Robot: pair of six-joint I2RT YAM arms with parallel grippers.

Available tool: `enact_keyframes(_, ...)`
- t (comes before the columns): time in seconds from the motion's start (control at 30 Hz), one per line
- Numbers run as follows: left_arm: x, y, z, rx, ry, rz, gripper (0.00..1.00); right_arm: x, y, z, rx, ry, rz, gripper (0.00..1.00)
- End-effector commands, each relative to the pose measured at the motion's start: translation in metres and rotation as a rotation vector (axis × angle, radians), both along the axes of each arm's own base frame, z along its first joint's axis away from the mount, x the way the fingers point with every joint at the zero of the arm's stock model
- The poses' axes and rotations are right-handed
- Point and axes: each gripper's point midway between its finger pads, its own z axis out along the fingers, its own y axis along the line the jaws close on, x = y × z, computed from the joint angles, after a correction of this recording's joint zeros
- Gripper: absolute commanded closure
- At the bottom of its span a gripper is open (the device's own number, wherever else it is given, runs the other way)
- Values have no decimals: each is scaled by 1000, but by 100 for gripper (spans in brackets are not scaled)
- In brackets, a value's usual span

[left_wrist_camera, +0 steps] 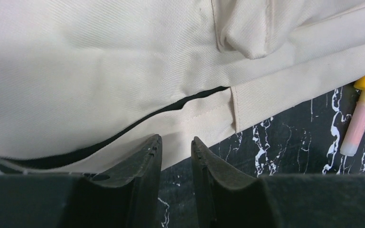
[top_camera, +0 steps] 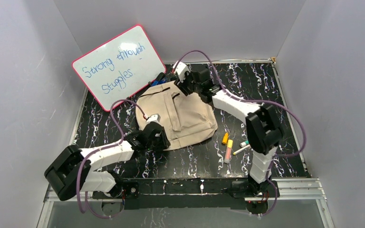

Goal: Pack the student bag
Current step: Unzip the student bag at the center of the board, then adjust the student bag at the center of the board.

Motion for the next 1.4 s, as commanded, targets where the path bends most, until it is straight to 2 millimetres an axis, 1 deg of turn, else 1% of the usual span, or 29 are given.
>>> enact_keyframes(0.0,9,17,33,92,-68,14,69,-25,-22,62,169,-28,-94,42)
enact_keyframes(0.03,12,17,40,95,-81,9,68,-32,-28,61,180,-7,-117,40)
enact_keyframes(0.07,15,16,46,100,-94,0,67,-36,-39,60,187,12,-169,38)
enact_keyframes(0.13,20,15,56,120,-112,-14,65,-47,-57,53,202,64,-256,37)
enact_keyframes(0.2,26,15,64,141,-126,-24,61,-57,-74,46,218,133,-354,36)
enact_keyframes(0.23,30,14,68,146,-135,-27,59,-61,-86,38,210,175,-429,35)
enact_keyframes(0.27,34,14,70,152,-137,-26,57,-67,-93,33,212,227,-484,34)
enact_keyframes(0.3,36,15,71,158,-135,-29,55,-70,-100,31,207,261,-528,33)
enact_keyframes(0.33,40,15,73,158,-132,-25,53,-76,-107,24,190,303,-573,31)
enact_keyframes(0.37,43,16,74,158,-127,-23,52,-79,-113,25,189,330,-620,29)
enact_keyframes(0.53,56,8,83,123,-123,-38,51,-111,-139,7,173,488,-802,26)
enact_keyframes(0.6,58,6,84,116,-127,-45,51,-126,-150,1,207,527,-878,26)
enact_keyframes(0.67,58,4,83,112,-128,-47,51,-140,-159,-1,287,565,-954,25)
enact_keyframes(0.77,61,4,83,111,-133,-38,51,-161,-178,-3,395,601,-1082,24)
enact_keyframes(0.9,65,3,89,97,-152,-17,50,-190,-205,-9,463,633,-1236,21)
enact_keyframes(1.0,67,1,88,78,-141,12,50,-204,-222,-16,478,613,-1274,17)
enact_keyframes(1.13,72,3,85,63,-132,82,49,-212,-227,-18,483,590,-1221,14)
enact_keyframes(1.27,80,9,85,72,-147,157,48,-214,-230,-26,412,577,-1181,14)
enact_keyframes(1.37,87,9,90,71,-162,187,46,-208,-215,-26,356,591,-1058,16)
